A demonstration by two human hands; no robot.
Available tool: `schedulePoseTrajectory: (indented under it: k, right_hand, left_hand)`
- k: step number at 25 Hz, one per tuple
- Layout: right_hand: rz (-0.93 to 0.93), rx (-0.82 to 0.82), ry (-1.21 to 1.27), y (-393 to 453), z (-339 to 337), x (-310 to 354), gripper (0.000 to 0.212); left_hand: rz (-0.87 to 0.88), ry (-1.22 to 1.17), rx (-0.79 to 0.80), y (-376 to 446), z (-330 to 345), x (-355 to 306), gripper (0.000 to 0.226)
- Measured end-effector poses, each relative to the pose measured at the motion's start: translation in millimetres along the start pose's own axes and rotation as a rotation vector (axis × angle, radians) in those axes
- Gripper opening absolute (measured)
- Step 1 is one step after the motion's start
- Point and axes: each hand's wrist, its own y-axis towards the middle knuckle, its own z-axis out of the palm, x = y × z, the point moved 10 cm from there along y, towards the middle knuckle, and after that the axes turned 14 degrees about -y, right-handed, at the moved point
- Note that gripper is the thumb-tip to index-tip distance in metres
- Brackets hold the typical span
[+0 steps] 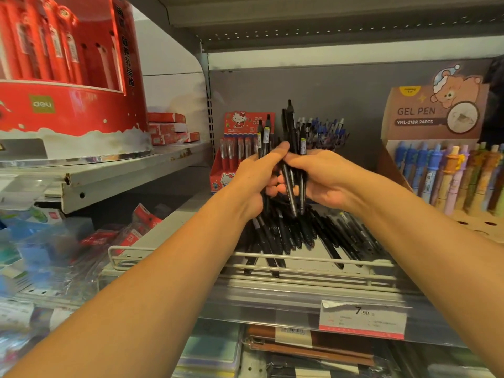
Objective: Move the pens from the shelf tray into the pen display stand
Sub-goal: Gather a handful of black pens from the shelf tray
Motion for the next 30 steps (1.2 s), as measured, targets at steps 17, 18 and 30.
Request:
schedulePoseTrajectory:
  k: [17, 18, 30]
  right_hand:
    - [-0.077, 0.384, -0.438, -13.9, 33.5, -3.9, 0.043]
    - [-0.072, 0.315, -0.424, -9.2, 26.4, -2.2, 0.043]
    - [0.323, 0.001, -1.407, 6.2, -18.8, -39.2, 0.049]
  left_hand:
    - [0.23, -0.098, -0.182, -1.9, -23.4, -26.1, 0.031]
    - [0.272, -0.114, -0.231, -1.2, -30.2, -30.4, 0.033]
    - [0.118, -0.028, -0.25, -3.5, -61.5, -25.3, 0.022]
